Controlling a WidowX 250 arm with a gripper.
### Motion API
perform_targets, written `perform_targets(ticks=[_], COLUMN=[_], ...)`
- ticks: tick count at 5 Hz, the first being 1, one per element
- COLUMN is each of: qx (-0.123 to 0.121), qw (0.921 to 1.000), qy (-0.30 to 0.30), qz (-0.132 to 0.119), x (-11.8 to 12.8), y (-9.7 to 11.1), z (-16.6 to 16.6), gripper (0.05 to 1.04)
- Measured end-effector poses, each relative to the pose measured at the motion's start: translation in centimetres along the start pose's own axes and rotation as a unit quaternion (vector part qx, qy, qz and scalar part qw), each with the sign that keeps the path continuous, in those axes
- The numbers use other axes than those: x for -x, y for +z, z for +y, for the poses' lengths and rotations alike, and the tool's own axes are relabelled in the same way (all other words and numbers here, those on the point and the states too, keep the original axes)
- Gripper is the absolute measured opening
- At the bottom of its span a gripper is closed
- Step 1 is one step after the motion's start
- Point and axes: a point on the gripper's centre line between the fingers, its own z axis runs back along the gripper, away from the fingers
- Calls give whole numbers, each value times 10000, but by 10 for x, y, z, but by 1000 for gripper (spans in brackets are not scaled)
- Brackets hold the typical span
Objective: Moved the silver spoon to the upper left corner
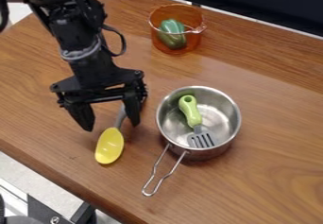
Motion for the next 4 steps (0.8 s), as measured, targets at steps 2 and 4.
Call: perform_targets(ticks=[2, 4], qx=[-95, -246], qw=[9997, 9992], qy=[186, 273], qz=[-129, -139], x=[-1, -2], y=[-7, -13], z=[0, -1], gripper=[994, 950])
